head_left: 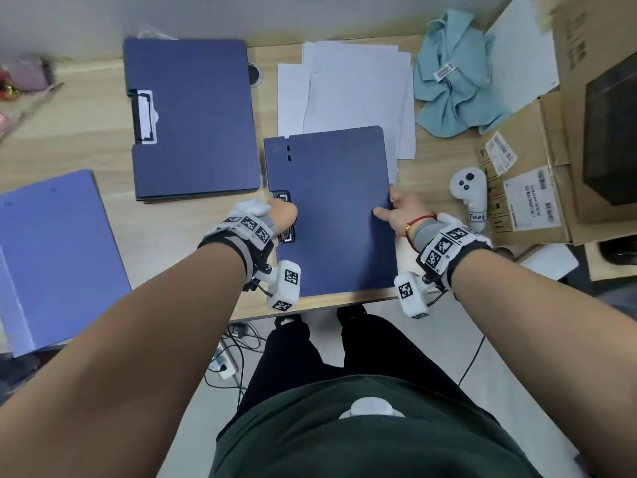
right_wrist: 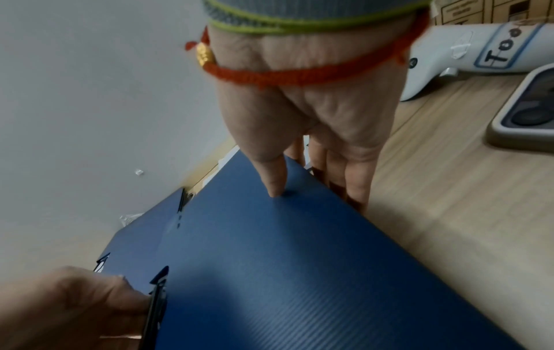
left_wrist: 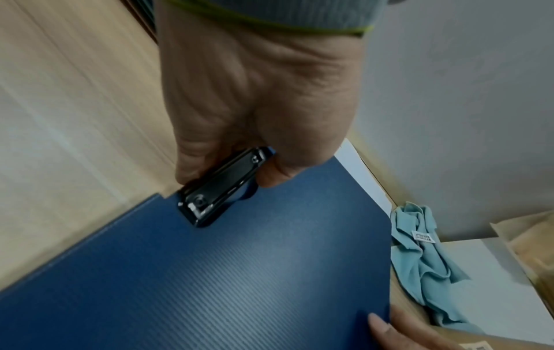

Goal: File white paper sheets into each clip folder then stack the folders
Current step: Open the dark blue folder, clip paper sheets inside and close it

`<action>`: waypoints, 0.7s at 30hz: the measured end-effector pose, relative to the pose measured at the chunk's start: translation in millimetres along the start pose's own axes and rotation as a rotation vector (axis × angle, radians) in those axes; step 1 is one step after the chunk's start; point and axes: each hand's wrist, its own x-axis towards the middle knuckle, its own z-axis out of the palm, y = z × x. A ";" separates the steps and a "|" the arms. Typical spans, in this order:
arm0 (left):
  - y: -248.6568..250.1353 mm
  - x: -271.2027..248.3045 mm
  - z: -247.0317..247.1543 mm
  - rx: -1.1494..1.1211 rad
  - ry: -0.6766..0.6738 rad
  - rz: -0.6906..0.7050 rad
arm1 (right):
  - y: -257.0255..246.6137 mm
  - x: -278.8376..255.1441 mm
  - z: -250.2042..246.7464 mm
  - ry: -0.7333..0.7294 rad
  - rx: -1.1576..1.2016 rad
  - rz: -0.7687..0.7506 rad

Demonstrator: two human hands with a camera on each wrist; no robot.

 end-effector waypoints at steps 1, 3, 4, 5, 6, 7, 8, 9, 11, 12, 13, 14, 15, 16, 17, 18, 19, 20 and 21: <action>2.8 -3.3 -0.5 0.013 -0.022 -0.001 | 0.1 -3.0 -3.2 0.010 0.001 0.002; 5.1 -10.7 -6.7 0.027 -0.010 0.016 | -2.8 -4.4 -9.4 0.056 0.001 0.037; 6.5 -15.7 -10.3 0.037 -0.002 0.022 | -8.9 -6.3 -14.3 0.088 0.016 0.042; 10.7 -22.3 -17.2 0.031 0.011 0.021 | -20.1 -7.5 -19.9 0.111 0.055 0.045; 12.0 -24.7 -23.2 0.013 0.019 0.020 | -33.2 -11.2 -24.2 0.103 0.120 0.051; 14.9 -35.5 -34.8 0.004 0.038 0.023 | -52.8 -17.0 -27.4 0.060 0.171 0.041; 17.5 -42.4 -45.1 -0.001 0.051 0.027 | -72.6 -23.9 -29.7 -0.002 0.199 0.020; 22.6 -51.3 -53.2 -0.018 0.066 0.055 | -89.8 -30.6 -30.4 -0.072 0.218 -0.003; 34.0 -64.6 -66.8 -0.128 0.054 0.144 | -118.0 -43.1 -23.9 -0.237 0.258 -0.055; 39.8 -70.4 -72.3 -0.205 0.038 0.182 | -128.2 -45.9 -18.0 -0.307 0.267 -0.080; 48.4 -82.2 -77.9 -0.268 0.023 0.218 | -138.2 -47.7 -10.2 -0.371 0.260 -0.105; 51.9 -89.8 -85.8 -0.297 0.030 0.239 | -151.0 -49.0 1.1 -0.427 0.240 -0.129; 53.6 -97.9 -94.6 -0.294 0.074 0.276 | -162.0 -48.6 12.8 -0.465 0.224 -0.144; 52.6 -100.0 -103.4 -0.273 0.159 0.308 | -172.4 -48.9 25.1 -0.488 0.212 -0.150; 46.0 -103.5 -114.0 -0.245 0.256 0.318 | -181.1 -47.9 39.9 -0.495 0.194 -0.147; 38.6 -101.6 -123.5 -0.254 0.344 0.298 | -187.2 -45.7 54.9 -0.480 0.151 -0.141; 37.1 -100.1 -126.5 -0.276 0.419 0.284 | -186.0 -41.7 61.5 -0.441 0.084 -0.134; 24.9 -91.2 -138.1 -0.313 0.508 0.209 | -188.9 -36.1 77.9 -0.422 -0.028 -0.144; 12.1 -86.0 -149.0 -0.407 0.618 0.141 | -189.7 -32.1 90.2 -0.404 -0.155 -0.171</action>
